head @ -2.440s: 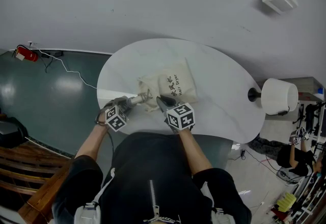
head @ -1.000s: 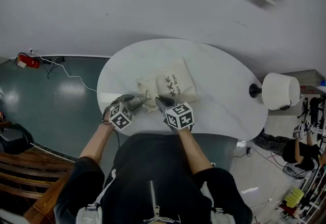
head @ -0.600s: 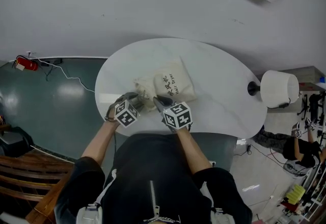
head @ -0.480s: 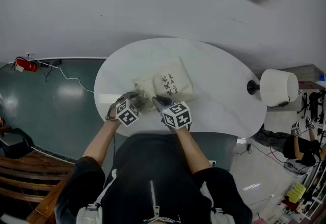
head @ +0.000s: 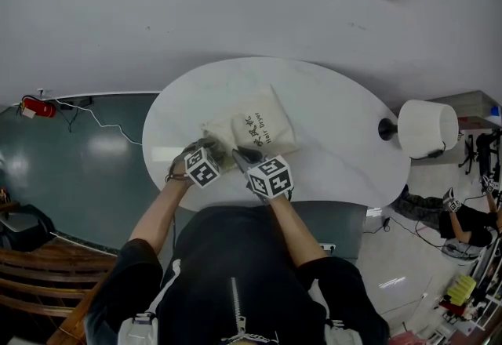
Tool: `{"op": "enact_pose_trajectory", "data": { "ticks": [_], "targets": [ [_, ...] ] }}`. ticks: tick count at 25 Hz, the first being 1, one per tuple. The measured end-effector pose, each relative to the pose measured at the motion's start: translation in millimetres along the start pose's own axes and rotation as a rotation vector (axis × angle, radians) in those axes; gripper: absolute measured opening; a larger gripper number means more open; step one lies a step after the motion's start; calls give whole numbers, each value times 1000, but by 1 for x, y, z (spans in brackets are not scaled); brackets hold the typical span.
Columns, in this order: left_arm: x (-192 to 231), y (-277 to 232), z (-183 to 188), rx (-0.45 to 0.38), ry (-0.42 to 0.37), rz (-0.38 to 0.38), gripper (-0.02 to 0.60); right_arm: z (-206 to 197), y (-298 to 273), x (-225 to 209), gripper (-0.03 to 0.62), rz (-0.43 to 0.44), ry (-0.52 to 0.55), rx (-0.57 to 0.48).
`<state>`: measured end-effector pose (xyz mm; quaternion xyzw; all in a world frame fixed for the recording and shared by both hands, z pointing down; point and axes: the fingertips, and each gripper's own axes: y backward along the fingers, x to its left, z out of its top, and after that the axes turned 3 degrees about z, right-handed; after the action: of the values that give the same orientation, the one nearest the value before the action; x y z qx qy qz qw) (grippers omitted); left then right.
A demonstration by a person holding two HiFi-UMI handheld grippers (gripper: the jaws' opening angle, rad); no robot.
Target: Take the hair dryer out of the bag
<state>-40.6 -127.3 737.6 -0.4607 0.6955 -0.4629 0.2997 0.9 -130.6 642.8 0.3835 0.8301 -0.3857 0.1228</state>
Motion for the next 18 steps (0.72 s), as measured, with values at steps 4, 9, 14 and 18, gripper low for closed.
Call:
{"op": "enact_pose_trajectory", "data": {
  "ticks": [4, 9, 14, 18],
  "targets": [
    [-2, -7, 0, 17, -23, -13, 206, -1, 1, -1, 40, 0, -1, 1],
    [-2, -13, 2, 35, -21, -34, 206, -2, 2, -2, 40, 1, -2, 3],
    [-4, -21, 1, 60, -24, -47, 206, -3, 1, 0, 40, 2, 0, 8],
    [-4, -26, 0, 83, -35, -44, 206, -4, 1, -1, 40, 3, -2, 11]
  ]
}}
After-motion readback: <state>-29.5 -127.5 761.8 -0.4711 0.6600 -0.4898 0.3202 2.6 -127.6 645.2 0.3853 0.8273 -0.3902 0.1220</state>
